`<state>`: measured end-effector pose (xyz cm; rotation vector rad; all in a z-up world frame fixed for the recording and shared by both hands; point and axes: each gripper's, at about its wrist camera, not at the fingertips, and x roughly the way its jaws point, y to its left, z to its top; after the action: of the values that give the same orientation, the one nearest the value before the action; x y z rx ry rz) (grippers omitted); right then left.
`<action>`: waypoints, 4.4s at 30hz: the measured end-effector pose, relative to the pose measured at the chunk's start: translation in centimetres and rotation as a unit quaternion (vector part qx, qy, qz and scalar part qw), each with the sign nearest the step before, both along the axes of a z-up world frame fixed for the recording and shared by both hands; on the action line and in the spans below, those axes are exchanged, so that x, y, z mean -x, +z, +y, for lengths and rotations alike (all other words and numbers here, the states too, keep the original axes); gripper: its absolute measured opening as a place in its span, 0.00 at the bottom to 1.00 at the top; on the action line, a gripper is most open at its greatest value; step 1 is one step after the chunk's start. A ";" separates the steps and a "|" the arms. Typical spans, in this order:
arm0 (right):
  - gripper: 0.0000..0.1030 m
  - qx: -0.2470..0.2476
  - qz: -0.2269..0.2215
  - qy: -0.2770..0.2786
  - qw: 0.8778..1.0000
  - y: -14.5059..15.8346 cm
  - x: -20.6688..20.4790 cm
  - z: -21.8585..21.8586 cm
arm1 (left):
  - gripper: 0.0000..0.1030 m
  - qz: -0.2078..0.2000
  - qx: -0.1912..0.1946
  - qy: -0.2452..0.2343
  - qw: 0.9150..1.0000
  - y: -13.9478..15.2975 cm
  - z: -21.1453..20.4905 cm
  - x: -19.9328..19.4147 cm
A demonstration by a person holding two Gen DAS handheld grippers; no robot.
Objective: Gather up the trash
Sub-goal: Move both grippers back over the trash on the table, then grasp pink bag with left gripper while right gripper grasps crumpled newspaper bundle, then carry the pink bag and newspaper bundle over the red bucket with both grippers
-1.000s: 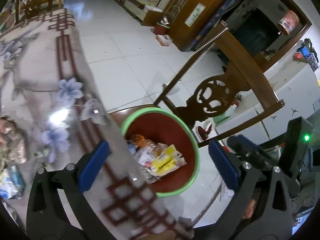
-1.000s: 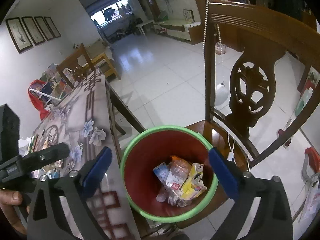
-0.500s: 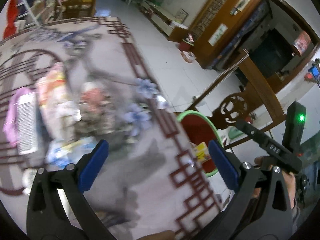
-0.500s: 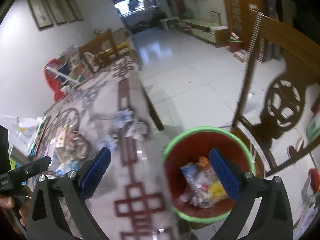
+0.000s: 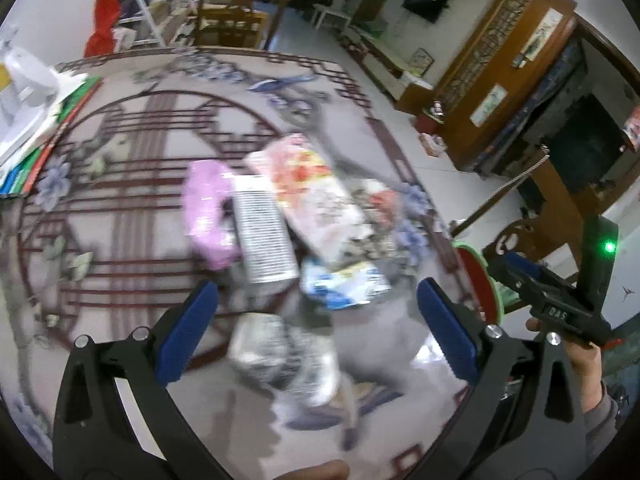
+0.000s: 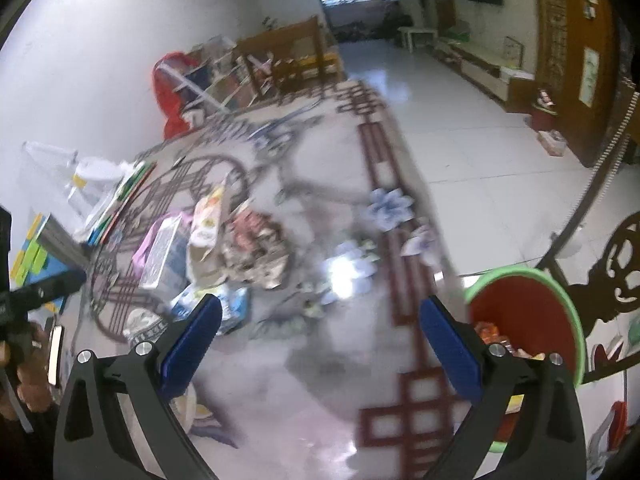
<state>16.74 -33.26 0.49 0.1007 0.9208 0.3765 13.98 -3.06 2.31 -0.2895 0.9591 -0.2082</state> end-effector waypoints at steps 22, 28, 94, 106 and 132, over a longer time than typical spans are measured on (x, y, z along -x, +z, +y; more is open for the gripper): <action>0.93 0.065 0.027 0.067 0.995 -4.4 -5.8 8.5 | 0.95 0.034 -0.010 0.032 0.999 -4.9 6.8 -4.3; 0.93 0.086 0.030 0.091 0.992 -5.9 -7.4 10.0 | 0.95 0.049 -0.008 0.032 0.998 -6.5 7.0 -6.0; 0.54 0.037 -0.031 0.057 0.997 -0.6 -0.8 5.0 | 0.25 -0.013 -0.048 -0.006 0.999 -0.9 3.0 0.1; 0.54 0.030 -0.046 0.010 0.998 2.0 1.3 -1.5 | 0.25 -0.025 -0.033 -0.076 0.996 0.9 -5.2 0.1; 0.54 0.028 -0.029 -0.142 0.989 1.4 1.8 -20.4 | 0.25 -0.009 0.021 -0.276 0.961 -0.7 -28.3 -3.8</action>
<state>14.97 -53.66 1.86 0.1666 0.8440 0.0878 17.74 -31.32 1.59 -0.0512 1.0012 -0.7416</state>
